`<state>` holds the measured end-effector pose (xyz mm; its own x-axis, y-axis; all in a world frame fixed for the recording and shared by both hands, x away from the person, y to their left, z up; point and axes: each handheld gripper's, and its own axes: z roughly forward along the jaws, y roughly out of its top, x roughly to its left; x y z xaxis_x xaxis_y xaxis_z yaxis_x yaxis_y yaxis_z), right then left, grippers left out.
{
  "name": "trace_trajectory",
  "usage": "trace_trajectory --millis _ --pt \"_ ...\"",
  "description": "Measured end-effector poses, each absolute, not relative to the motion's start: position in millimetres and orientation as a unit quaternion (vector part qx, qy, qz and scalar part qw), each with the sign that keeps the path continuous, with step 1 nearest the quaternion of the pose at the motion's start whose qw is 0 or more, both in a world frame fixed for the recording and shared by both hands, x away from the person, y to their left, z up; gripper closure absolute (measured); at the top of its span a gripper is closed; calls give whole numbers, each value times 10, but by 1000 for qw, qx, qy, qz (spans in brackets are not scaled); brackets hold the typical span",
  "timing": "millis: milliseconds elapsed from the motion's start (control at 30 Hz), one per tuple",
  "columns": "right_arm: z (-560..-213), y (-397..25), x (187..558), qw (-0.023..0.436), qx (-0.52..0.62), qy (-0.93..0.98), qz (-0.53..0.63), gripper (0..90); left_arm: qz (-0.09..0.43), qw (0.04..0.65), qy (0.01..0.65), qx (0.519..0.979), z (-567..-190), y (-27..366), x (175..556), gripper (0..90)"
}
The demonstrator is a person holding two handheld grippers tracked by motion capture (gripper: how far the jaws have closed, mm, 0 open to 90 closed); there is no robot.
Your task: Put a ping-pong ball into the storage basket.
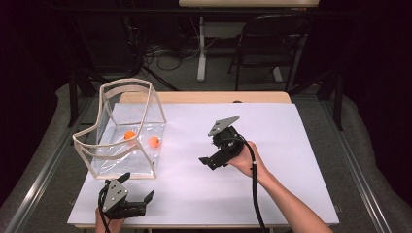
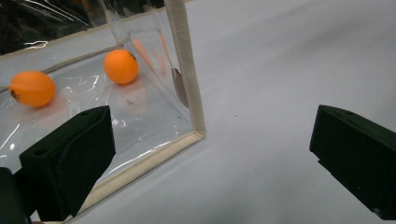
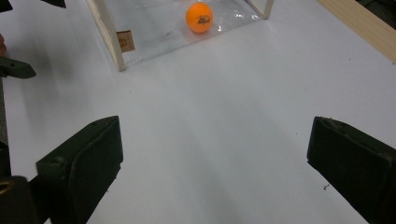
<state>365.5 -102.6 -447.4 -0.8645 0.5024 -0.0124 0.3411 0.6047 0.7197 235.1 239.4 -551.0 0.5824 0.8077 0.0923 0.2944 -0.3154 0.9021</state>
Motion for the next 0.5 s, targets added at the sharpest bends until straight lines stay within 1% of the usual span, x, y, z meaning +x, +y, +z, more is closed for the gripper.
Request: trace_trajectory --millis 300,500 --pt "-4682 -1225 3511 108 248 889 369 31 279 460 363 761 -5511 2394 2351 1" --pt "-4799 -1363 3401 117 256 886 368 33 278 460 362 762 -5510 2388 2352 1"
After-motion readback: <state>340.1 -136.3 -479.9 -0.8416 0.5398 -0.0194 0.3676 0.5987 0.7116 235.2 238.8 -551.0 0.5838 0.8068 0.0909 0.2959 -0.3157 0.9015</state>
